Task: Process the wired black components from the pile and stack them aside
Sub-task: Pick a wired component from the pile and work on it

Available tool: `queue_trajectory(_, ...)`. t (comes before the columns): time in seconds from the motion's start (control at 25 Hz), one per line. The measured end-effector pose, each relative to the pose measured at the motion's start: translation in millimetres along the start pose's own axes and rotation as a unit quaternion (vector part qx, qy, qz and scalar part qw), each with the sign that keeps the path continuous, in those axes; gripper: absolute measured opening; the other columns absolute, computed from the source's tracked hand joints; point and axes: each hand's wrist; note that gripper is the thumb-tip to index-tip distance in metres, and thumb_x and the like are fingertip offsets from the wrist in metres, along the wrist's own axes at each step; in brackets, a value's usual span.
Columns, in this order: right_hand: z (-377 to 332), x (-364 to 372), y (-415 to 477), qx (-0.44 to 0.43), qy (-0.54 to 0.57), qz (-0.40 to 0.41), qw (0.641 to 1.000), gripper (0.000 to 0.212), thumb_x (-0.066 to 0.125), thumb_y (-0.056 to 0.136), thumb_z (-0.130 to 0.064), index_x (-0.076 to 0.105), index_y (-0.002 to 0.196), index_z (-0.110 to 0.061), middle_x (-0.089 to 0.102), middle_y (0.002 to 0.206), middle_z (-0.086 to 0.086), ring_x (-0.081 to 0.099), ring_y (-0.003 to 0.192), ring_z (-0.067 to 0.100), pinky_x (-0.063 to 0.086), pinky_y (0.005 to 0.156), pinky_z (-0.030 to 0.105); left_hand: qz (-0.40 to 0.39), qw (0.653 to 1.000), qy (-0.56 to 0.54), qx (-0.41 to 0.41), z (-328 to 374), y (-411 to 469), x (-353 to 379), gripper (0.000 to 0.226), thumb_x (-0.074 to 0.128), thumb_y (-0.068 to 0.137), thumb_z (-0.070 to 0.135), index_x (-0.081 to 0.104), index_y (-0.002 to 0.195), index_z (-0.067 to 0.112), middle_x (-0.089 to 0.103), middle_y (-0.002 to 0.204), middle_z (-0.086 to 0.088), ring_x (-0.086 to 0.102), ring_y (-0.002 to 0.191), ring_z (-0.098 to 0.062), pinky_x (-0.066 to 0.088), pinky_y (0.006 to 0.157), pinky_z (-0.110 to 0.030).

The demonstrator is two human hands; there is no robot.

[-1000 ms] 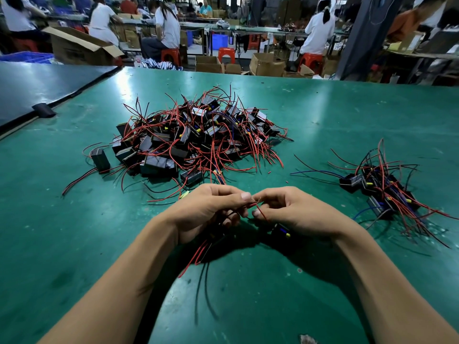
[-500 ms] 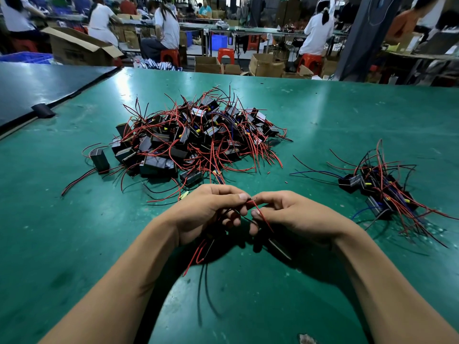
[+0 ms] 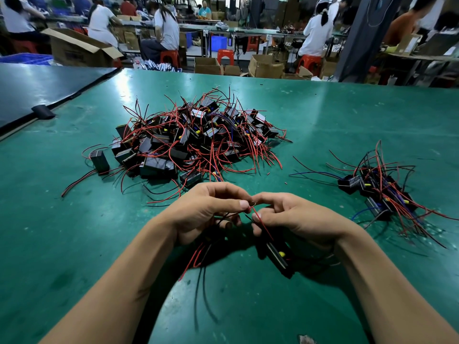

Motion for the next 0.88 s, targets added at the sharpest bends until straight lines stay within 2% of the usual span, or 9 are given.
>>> queue_trajectory(0.12, 0, -1, -1, 0.008, -0.010, 0.016, 1.000, 0.021, 0.054, 0.099, -0.008, 0.061, 0.118, -0.009, 0.066, 0.076, 0.004, 0.061, 0.070, 0.011, 0.049, 0.076, 0.034, -0.003, 1.000, 0.001, 0.004, 1, 0, -2, 0.018, 0.079, 0.064, 0.014, 0.077, 0.081, 0.018, 0.071, 0.078, -0.003, 0.065, 0.059, -0.015, 0.050, 0.051, -0.021)
queue_trajectory(0.32, -1, -5, -1, 0.003, -0.015, 0.083, 0.996, 0.017, 0.061, 0.095, -0.007, 0.069, 0.110, -0.005, 0.068, 0.077, 0.003, 0.062, 0.070, 0.006, 0.050, 0.068, 0.019, 0.043, 0.999, -0.005, 0.023, 0, 3, -3, 0.015, 0.078, 0.066, 0.014, 0.076, 0.080, 0.017, 0.069, 0.078, -0.002, 0.064, 0.066, -0.015, 0.049, 0.059, -0.026)
queue_trajectory(0.44, -2, -5, -1, -0.014, -0.017, 0.111, 0.994, 0.009, 0.065, 0.092, -0.005, 0.069, 0.099, -0.009, 0.073, 0.076, 0.003, 0.064, 0.067, 0.003, 0.046, 0.057, 0.011, 0.083, 0.996, -0.017, 0.033, -1, 5, -2, 0.012, 0.074, 0.074, 0.007, 0.076, 0.081, 0.016, 0.067, 0.077, -0.001, 0.062, 0.062, -0.014, 0.048, 0.059, -0.025)
queue_trajectory(0.6, -1, -4, 1, -0.032, -0.008, 0.122, 0.992, 0.012, 0.071, 0.086, -0.007, 0.068, 0.097, -0.007, 0.077, 0.082, 0.008, 0.068, 0.070, 0.005, 0.045, 0.056, 0.010, 0.109, 0.993, -0.012, 0.031, -5, 7, 4, 0.014, 0.067, 0.085, -0.001, 0.069, 0.093, 0.010, 0.065, 0.074, -0.002, 0.061, 0.056, -0.015, 0.050, 0.052, -0.022)
queue_trajectory(0.72, -1, -1, 1, -0.028, -0.006, 0.114, 0.993, 0.019, 0.074, 0.080, -0.020, 0.069, 0.095, -0.010, 0.077, 0.088, 0.011, 0.066, 0.068, 0.006, 0.044, 0.055, 0.010, 0.089, 0.996, -0.012, 0.020, -4, 5, 7, 0.020, 0.073, 0.077, 0.005, 0.067, 0.096, 0.009, 0.067, 0.073, -0.004, 0.061, 0.055, -0.015, 0.049, 0.051, -0.019)
queue_trajectory(0.8, -1, 0, 2, -0.028, -0.007, 0.111, 0.993, 0.025, 0.074, 0.075, -0.026, 0.070, 0.094, -0.012, 0.078, 0.089, 0.011, 0.066, 0.067, 0.005, 0.044, 0.054, 0.011, 0.077, 0.997, -0.023, 0.014, -3, 4, 7, 0.025, 0.076, 0.067, 0.010, 0.069, 0.091, 0.009, 0.068, 0.074, -0.005, 0.061, 0.054, -0.016, 0.050, 0.051, -0.019)
queue_trajectory(0.88, -1, 0, 2, -0.036, -0.007, 0.110, 0.993, 0.026, 0.074, 0.074, -0.026, 0.071, 0.094, -0.011, 0.077, 0.088, 0.012, 0.066, 0.067, 0.005, 0.044, 0.053, 0.011, 0.074, 0.997, -0.031, 0.012, -3, 4, 6, 0.020, 0.077, 0.064, 0.010, 0.072, 0.083, 0.011, 0.068, 0.075, -0.007, 0.062, 0.056, -0.018, 0.052, 0.052, -0.018)
Point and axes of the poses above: each hand's wrist, its own y-axis towards the middle knuckle, its own x-axis out of the palm, z = x × y
